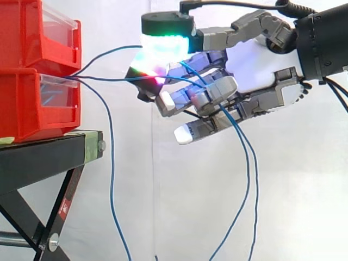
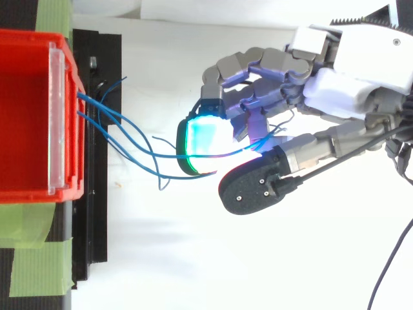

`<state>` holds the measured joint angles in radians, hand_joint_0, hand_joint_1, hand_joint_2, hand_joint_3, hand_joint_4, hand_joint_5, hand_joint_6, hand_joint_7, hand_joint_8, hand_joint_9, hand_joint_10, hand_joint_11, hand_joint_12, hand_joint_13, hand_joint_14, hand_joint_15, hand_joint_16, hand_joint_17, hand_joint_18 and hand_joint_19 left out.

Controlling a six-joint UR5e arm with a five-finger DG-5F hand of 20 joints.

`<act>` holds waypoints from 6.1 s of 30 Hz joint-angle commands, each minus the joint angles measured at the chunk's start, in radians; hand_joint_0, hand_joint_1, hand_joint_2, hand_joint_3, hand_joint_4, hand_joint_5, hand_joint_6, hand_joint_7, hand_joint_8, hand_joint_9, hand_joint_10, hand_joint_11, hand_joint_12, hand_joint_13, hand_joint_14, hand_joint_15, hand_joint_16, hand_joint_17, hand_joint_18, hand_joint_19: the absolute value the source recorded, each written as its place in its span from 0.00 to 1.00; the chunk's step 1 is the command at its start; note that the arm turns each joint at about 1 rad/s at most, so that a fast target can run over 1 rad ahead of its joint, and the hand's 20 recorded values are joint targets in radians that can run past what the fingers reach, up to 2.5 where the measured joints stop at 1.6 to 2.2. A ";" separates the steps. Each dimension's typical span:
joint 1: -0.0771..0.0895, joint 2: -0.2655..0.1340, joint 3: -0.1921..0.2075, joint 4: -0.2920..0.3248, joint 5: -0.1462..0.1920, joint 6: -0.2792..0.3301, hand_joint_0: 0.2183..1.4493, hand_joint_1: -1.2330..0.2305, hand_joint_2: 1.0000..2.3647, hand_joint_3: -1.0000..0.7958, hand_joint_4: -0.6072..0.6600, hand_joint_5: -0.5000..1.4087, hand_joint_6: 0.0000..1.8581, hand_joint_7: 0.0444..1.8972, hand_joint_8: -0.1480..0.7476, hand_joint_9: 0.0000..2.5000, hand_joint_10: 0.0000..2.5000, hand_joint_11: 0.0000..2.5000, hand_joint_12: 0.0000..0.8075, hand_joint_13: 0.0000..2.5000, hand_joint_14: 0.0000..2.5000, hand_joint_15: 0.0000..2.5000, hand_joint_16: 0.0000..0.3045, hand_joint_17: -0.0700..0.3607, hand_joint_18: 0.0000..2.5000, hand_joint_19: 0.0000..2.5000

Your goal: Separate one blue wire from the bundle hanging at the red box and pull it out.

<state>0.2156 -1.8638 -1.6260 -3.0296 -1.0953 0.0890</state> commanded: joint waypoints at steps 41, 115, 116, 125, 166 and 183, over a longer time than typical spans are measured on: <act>-0.001 0.000 0.000 -0.003 0.000 0.000 0.31 0.34 0.02 0.45 0.50 0.16 0.45 0.61 0.51 0.25 0.01 0.59 0.45 0.30 0.36 0.62 0.14 0.39 0.22 0.30; -0.001 0.000 0.000 -0.006 0.000 -0.003 0.30 0.31 0.03 0.51 0.38 0.17 0.44 0.65 0.49 0.26 0.01 0.53 0.48 0.27 0.01 0.59 0.14 0.39 0.20 0.28; -0.001 0.000 0.000 -0.006 0.000 -0.003 0.30 0.31 0.03 0.51 0.38 0.17 0.44 0.65 0.48 0.25 0.01 0.52 0.48 0.26 0.01 0.57 0.14 0.39 0.20 0.28; 0.001 0.000 0.000 -0.008 0.000 -0.003 0.30 0.30 0.03 0.56 0.32 0.18 0.45 0.67 0.46 0.24 0.01 0.43 0.43 0.16 0.01 0.40 0.14 0.39 0.15 0.25; 0.050 0.000 -0.187 0.002 0.043 0.005 0.31 0.30 0.03 0.57 0.28 0.18 0.45 0.67 0.45 0.24 0.01 0.40 0.39 0.12 0.01 0.31 0.15 0.39 0.10 0.22; 0.070 0.067 -0.337 0.055 0.081 0.048 0.31 0.30 0.03 0.57 0.27 0.18 0.45 0.67 0.45 0.24 0.01 0.40 0.39 0.12 0.01 0.31 0.15 0.40 0.11 0.22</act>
<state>0.2832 -1.8115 -1.9437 -2.9793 -1.0282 0.1304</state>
